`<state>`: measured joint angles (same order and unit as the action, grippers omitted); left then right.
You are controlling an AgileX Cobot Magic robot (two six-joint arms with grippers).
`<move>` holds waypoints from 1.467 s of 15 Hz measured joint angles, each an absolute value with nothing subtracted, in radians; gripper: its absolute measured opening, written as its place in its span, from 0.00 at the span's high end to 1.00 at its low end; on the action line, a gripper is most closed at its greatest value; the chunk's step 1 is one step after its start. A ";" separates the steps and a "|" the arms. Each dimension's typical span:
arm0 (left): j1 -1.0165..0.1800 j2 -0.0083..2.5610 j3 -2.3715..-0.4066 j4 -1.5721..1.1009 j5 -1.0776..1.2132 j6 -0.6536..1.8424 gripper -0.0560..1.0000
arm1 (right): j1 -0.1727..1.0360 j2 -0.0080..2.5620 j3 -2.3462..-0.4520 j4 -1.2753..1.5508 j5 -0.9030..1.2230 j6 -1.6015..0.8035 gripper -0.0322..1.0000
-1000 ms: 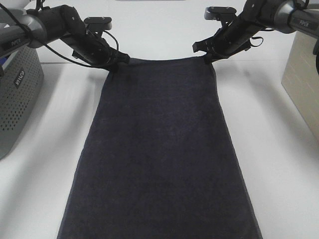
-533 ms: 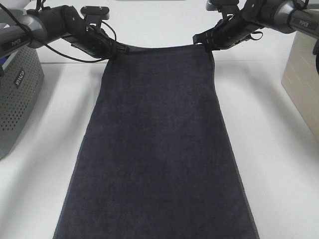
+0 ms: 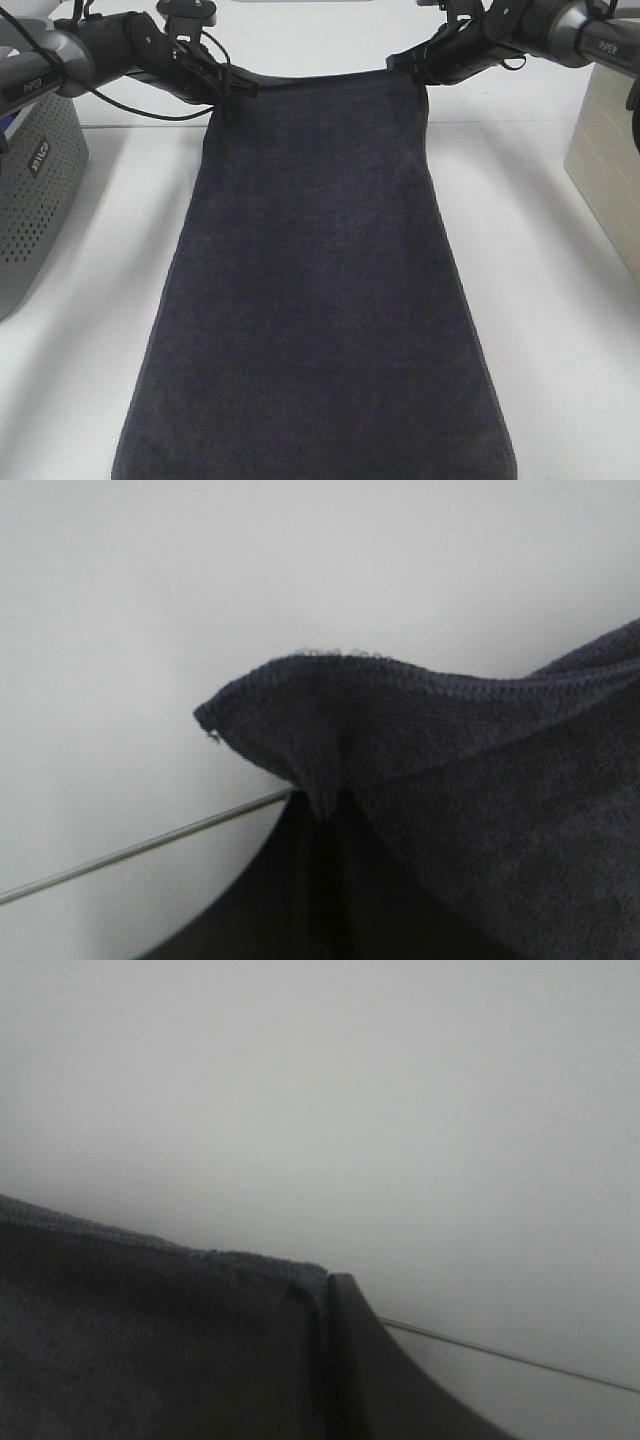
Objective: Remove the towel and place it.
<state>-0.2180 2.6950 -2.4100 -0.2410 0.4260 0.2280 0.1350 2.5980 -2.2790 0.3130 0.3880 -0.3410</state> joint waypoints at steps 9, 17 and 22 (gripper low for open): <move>-0.219 2.758 -2.412 -0.213 0.359 0.228 0.94 | 0.137 2.650 -2.279 0.336 0.340 -0.345 0.96; -0.220 2.781 -2.412 -0.211 0.261 0.228 0.93 | 0.137 2.699 -2.279 0.345 0.304 -0.345 0.96; -0.220 2.781 -2.412 -0.208 0.248 0.228 0.72 | 0.137 2.699 -2.279 0.389 0.296 -0.345 0.66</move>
